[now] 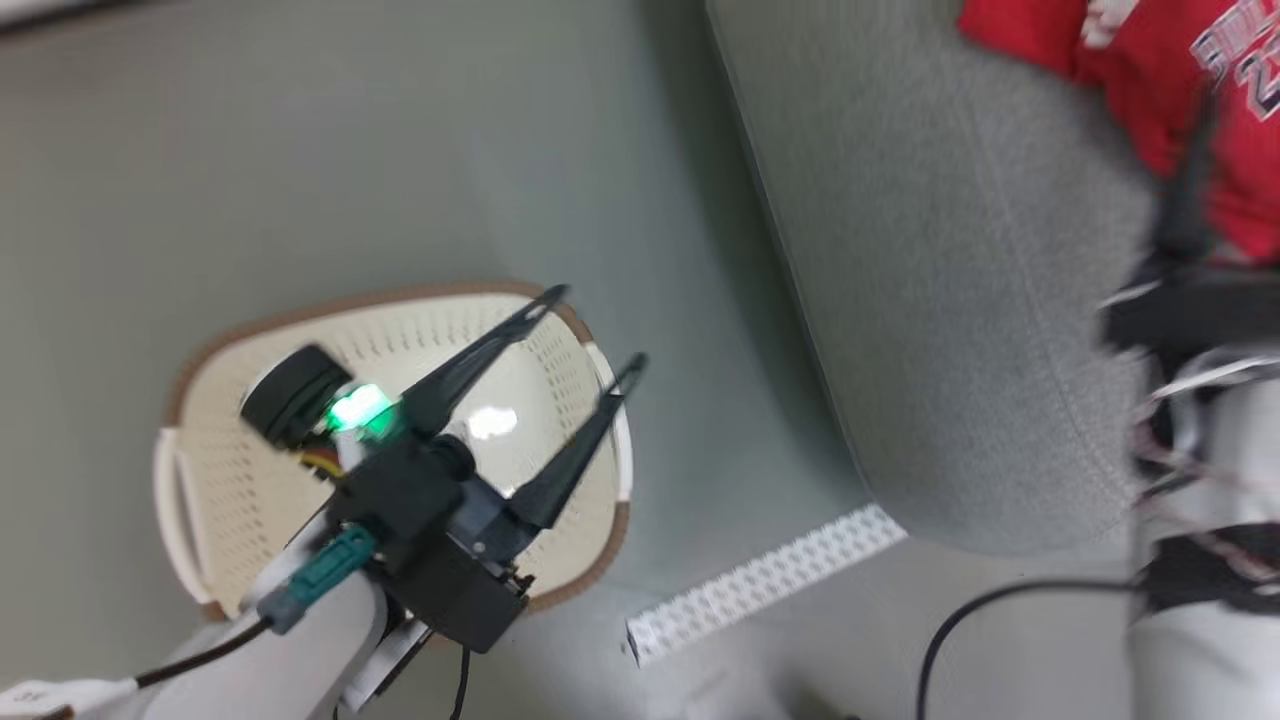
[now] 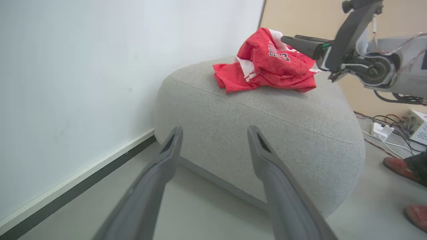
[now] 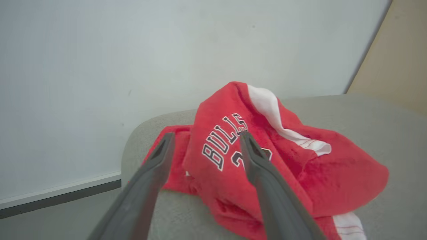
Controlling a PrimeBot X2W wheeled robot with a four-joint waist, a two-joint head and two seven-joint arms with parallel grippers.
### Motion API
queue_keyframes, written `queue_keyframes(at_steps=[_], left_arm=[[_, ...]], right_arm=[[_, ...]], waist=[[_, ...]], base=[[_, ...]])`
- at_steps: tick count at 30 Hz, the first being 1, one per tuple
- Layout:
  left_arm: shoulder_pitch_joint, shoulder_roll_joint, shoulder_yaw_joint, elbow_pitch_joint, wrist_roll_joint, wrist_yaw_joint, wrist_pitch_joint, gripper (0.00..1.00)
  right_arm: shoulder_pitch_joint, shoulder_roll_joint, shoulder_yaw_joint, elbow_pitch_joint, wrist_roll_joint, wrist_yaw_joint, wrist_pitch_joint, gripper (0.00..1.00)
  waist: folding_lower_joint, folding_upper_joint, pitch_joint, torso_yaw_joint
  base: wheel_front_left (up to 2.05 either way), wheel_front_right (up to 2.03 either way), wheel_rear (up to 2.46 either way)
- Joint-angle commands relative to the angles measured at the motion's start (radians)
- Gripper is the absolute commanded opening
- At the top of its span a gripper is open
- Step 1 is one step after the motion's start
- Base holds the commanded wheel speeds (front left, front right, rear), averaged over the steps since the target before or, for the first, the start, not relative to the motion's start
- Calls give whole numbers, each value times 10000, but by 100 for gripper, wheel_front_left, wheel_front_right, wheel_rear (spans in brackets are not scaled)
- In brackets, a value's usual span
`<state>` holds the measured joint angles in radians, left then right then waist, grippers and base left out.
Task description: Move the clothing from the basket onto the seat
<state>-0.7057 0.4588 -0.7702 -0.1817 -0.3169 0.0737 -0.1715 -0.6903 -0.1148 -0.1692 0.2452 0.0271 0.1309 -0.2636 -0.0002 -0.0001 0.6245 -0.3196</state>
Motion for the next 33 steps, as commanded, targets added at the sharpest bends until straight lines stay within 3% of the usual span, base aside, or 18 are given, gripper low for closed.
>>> queue_keyframes(at_steps=[1, 7, 17, 26, 33], left_arm=[[426, -84, 114, 196, -194, 186, -216, 100], [1481, -644, 723, 1002, -950, 877, -786, 100], [3333, -1168, 2283, 1333, -1534, 1607, -946, 100], [5467, -1733, 3830, 1254, -1000, 1351, -947, 100], [6606, -2009, 4908, 948, -688, 1131, -949, 100]], right_arm=[[298, 35, 477, 122, 159, -3, -3, 100], [893, -242, 2280, 910, 935, -4, -1, 100], [1797, -573, 4485, 958, 1895, -4, -1, 100], [3905, -326, 4940, -259, 1900, -4, -1, 100], [4929, -69, 4740, -1037, 1761, -4, -1, 100]], waist=[[2, 1, -1491, 674], [2, 1, -2979, 1534], [2, 1, -4611, 2545], [2, 1, -6139, 3527], [2, 1, -6519, 3815]], base=[[0, 0, 0], [0, 0, 0], [0, 0, 0], [0, 0, 0], [0, 0, 0]])
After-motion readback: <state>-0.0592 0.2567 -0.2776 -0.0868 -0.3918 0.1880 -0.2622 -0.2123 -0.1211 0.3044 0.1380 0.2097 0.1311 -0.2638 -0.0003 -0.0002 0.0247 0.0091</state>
